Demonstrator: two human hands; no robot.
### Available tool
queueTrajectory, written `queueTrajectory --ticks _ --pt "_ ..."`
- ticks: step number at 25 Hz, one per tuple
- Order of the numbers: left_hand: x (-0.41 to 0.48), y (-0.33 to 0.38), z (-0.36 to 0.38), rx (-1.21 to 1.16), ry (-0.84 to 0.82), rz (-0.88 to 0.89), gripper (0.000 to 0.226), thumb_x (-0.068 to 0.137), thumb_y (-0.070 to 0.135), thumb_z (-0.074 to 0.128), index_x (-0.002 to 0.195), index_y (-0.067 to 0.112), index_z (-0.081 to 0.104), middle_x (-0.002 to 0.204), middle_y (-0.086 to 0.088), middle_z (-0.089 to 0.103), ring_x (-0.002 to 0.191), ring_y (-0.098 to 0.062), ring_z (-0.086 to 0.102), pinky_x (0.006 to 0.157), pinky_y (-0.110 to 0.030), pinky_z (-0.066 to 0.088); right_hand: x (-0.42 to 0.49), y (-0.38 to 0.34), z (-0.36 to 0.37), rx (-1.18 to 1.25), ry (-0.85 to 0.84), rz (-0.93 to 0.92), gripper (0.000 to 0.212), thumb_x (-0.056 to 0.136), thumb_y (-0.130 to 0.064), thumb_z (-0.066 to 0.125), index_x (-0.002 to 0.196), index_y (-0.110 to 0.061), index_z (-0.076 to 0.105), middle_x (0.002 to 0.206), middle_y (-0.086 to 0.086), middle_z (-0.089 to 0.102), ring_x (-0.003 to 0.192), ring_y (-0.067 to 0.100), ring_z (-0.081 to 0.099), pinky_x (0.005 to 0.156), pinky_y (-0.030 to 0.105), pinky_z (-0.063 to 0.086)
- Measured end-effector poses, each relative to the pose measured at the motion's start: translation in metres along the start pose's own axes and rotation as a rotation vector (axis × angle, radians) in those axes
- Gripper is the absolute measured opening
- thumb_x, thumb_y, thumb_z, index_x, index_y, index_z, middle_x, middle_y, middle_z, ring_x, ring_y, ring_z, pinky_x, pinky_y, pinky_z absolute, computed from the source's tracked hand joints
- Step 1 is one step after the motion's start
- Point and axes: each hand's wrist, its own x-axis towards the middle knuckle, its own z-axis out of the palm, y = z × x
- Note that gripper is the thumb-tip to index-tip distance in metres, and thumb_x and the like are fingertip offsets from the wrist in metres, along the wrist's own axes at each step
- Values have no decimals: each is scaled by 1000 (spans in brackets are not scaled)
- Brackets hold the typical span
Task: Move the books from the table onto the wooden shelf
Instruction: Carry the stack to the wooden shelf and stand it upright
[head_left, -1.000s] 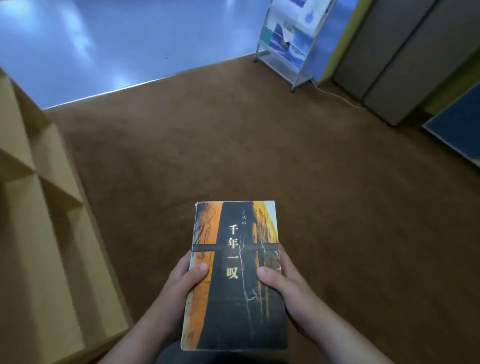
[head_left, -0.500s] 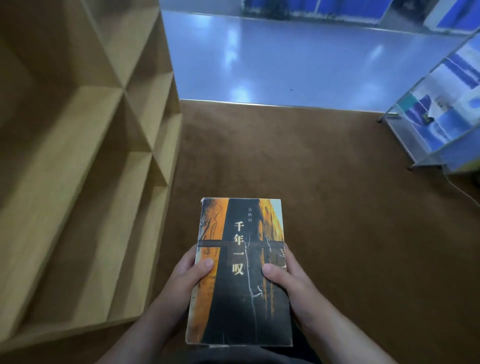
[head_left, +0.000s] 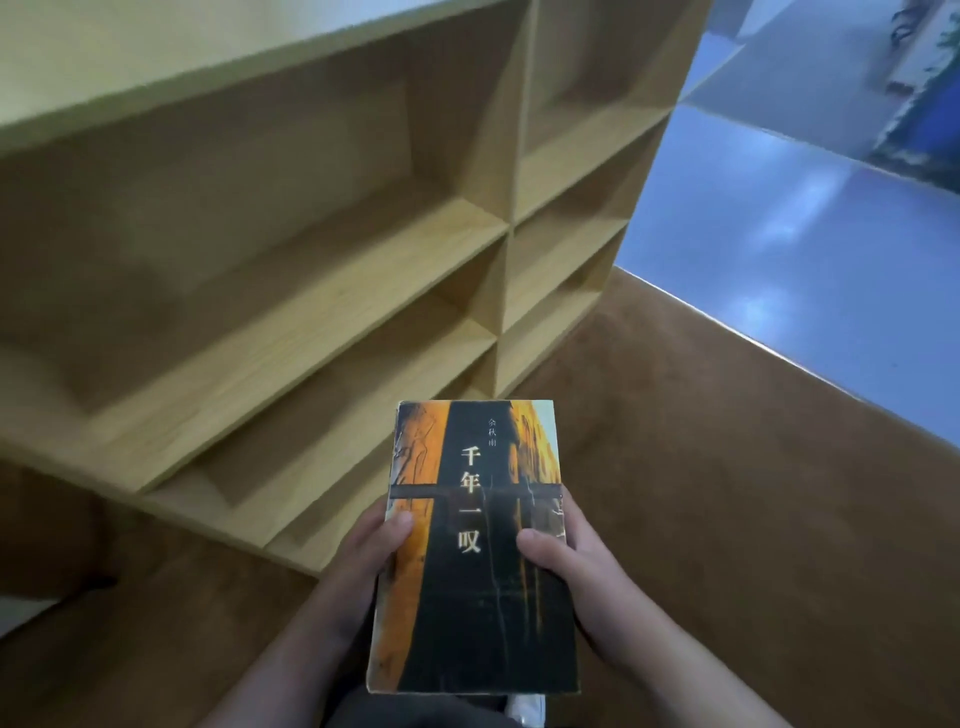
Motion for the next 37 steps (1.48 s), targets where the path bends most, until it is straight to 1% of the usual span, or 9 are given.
queueTrajectory --ticks 4,10,15,19,24,27,30,35,37 --pt "-2 0 -10 -139 202 29 78 65 47 77 132 12 60 121 -24 71 110 -44 68 93 -55 54 41 -19 5 -38 -191 85 92 67 -33 82 148 -21 40 132 16 68 118 37 68 97 50 58" --pt "16 22 -57 -202 359 77 104 34 50 95 126 17 60 107 -17 77 96 -37 75 84 -50 55 122 -58 42 -154 -384 174 104 60 -23 84 151 -26 34 134 22 65 116 40 68 95 48 59" --pt "39 58 -87 -202 476 200 112 31 56 96 130 26 54 116 -19 73 97 -37 75 81 -49 58 183 -107 77 -323 -450 168 102 48 -20 80 142 -29 42 112 7 72 104 26 72 90 36 58" --pt "59 90 -109 -113 568 384 99 54 42 84 144 31 43 128 -17 64 111 -37 68 95 -61 53 231 -157 106 -402 -561 133 80 55 1 69 129 -24 53 104 6 69 99 25 67 89 36 56" --pt "91 121 -119 -85 683 567 100 57 47 84 146 32 41 128 -8 64 118 -30 63 92 -50 55 306 -195 131 -419 -749 90 78 53 2 70 127 -20 55 111 14 64 110 35 60 108 53 43" --pt "111 136 -115 -58 762 699 103 60 37 86 148 21 35 121 2 71 112 -21 69 84 -34 60 353 -213 146 -445 -951 65 86 50 0 75 132 -10 50 111 15 66 110 37 60 101 50 47" --pt "127 143 -124 37 854 823 98 62 27 78 148 19 31 122 1 67 115 -22 67 89 -41 59 386 -229 167 -503 -1132 51 85 50 5 75 131 -1 49 108 17 69 103 33 66 92 45 54" --pt "146 138 -148 208 1031 903 92 58 34 77 137 49 32 119 20 59 116 -12 61 92 -24 54 429 -229 196 -773 -1211 0 56 47 -6 79 102 -3 68 101 11 75 102 28 70 95 41 54" --pt "154 128 -159 251 1109 884 94 56 38 77 132 64 28 129 13 53 121 -8 56 94 -24 52 444 -218 206 -853 -1238 30 56 48 -5 78 104 -2 68 101 7 77 104 25 70 97 37 53"
